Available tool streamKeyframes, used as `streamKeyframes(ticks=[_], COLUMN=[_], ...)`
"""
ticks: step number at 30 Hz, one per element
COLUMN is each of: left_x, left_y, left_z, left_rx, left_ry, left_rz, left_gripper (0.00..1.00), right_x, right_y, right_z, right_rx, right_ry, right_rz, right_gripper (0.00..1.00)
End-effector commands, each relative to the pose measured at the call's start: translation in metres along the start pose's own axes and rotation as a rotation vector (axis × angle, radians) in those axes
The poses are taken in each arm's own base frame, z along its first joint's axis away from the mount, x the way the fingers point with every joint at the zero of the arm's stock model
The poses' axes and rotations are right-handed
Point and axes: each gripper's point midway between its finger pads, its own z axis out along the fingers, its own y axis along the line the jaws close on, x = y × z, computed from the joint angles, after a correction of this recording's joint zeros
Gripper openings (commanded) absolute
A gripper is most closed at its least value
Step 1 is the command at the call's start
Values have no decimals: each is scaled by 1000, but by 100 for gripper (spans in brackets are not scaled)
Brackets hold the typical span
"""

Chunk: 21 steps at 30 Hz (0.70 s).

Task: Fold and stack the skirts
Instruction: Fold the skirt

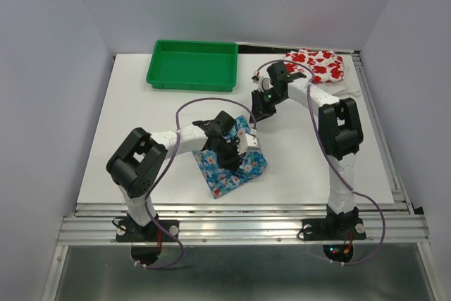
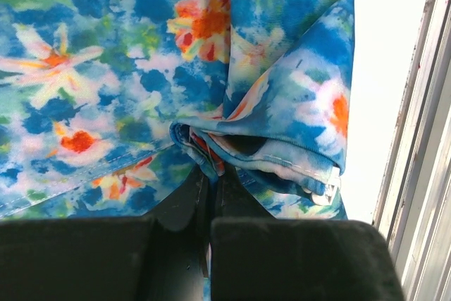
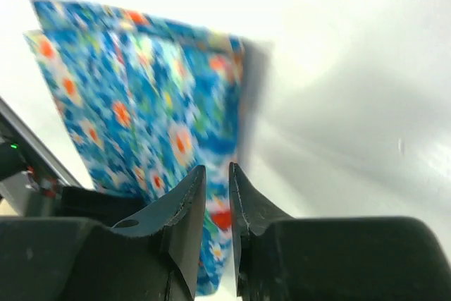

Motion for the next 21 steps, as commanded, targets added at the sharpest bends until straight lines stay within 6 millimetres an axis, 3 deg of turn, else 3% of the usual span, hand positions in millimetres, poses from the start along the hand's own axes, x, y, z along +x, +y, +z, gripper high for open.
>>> streamKeyframes(ticks=[1,6,9,13,21], left_x=[13,4,-11,-26,-48], left_y=[-22,-24,-22,-20,9], left_z=[2,1,-6,-14,-41], left_rx=[44,56,56,52,15], left_ry=[50,45,34,26,32], left_rz=[48,57,62,59,67], left_gripper=[0,0,0,0,0], right_x=[-46,-57,-45,-14,42], right_y=[26,39,39,33,27], right_z=[9,39,65,91,100], right_rx=[-122,-137,-139,-141,-159], right_ry=[-81,-78,-42,38,153], right_rz=[-37,-116,-138,-141,-150], right_gripper=[26,27,28,26,23])
